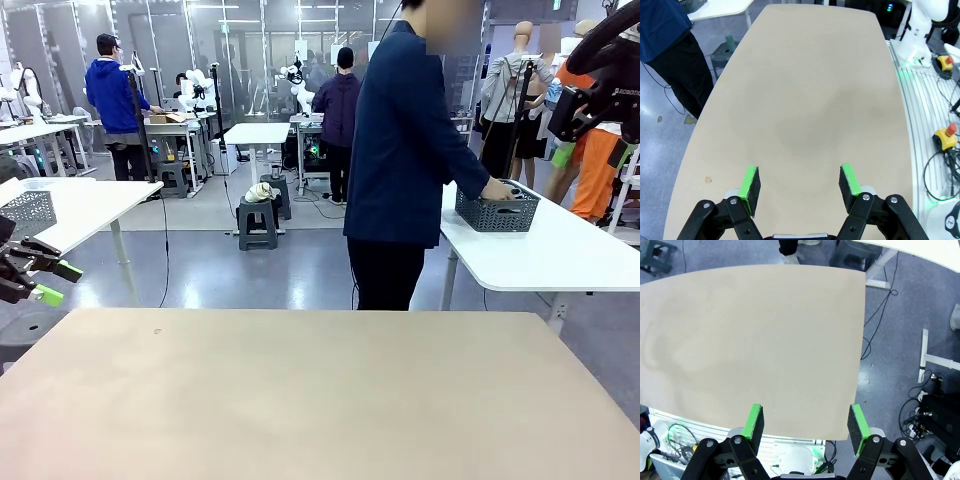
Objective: Fold the towels and place them in the basket.
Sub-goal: Stack the folded Towel with hook on the right side of the table.
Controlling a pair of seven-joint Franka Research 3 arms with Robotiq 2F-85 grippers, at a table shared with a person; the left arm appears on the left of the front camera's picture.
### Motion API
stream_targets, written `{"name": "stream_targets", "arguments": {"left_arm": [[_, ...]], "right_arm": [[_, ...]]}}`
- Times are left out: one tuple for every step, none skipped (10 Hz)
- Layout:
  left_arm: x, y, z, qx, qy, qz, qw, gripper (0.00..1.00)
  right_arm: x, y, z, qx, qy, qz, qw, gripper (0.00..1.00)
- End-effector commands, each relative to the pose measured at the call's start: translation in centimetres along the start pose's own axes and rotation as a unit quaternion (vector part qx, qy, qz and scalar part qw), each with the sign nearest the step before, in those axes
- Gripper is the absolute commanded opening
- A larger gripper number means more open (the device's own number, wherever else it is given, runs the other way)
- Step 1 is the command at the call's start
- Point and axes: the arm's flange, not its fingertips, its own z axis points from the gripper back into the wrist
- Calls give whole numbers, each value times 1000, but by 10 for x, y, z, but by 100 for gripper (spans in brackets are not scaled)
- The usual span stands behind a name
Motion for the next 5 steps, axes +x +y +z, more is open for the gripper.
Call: {"name": "stream_targets", "arguments": {"left_arm": [[0, -2, 1, -1, -5, -4, 1000, 81], [0, -2, 1, -1, -5, -4, 1000, 81], [0, -2, 1, -1, -5, -4, 1000, 81], [0, -2, 1, -1, -5, -4, 1000, 81], [0, -2, 1, -1, -5, -4, 1000, 81]], "right_arm": [[1, 0, 1, -1, -4, 5, 1000, 84], [1, 0, 1, -1, -4, 5, 1000, 84], [1, 0, 1, -1, -4, 5, 1000, 84], [1, 0, 1, -1, -4, 5, 1000, 84], [1, 0, 1, -1, -4, 5, 1000, 84]]}}
